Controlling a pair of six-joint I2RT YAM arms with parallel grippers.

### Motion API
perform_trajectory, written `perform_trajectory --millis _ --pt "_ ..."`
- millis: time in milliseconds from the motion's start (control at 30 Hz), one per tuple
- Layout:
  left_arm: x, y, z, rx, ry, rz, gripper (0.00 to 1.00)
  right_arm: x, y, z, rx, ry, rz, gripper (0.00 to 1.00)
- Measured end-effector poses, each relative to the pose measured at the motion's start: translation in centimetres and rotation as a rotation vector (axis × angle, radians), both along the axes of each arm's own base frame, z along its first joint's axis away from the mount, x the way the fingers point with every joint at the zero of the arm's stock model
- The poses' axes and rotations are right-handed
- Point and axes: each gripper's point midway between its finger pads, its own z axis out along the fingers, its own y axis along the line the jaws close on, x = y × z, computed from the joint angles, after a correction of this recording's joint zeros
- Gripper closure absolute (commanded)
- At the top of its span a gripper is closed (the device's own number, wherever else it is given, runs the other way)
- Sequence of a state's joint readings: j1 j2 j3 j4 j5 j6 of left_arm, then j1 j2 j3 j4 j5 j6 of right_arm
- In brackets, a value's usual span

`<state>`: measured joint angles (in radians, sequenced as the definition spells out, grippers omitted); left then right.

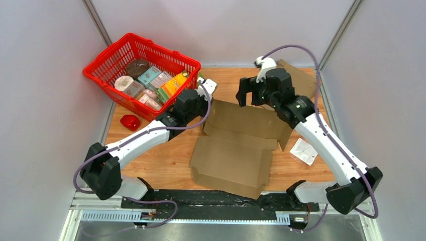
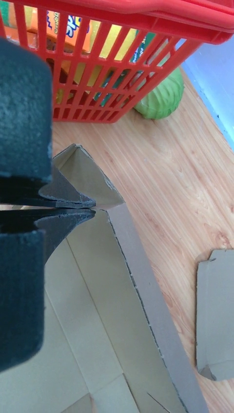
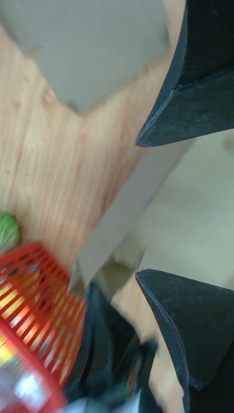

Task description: Fold the paper box

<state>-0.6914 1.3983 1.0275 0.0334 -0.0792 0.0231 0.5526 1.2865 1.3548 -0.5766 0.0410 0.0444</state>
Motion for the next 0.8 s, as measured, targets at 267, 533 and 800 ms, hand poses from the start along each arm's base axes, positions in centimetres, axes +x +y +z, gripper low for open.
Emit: perform_trajectory --millis 267,533,800 --pt "-0.2 1.0 0.0 -0.069 0.022 0.088 1.0 -5.7 2.6 0.6 0.691 0.472 -0.366 0.0" --pt "-0.3 1.9 -0.2 -0.161 0.059 0.192 1.0 -3.9 3.9 -3.7 0.979 0.671 -0.739 0.17" --pt "-1.4 2.1 0.0 -0.17 0.044 0.217 1.0 -1.0 4.5 -5.8 1.091 0.7 -0.916 0.29"
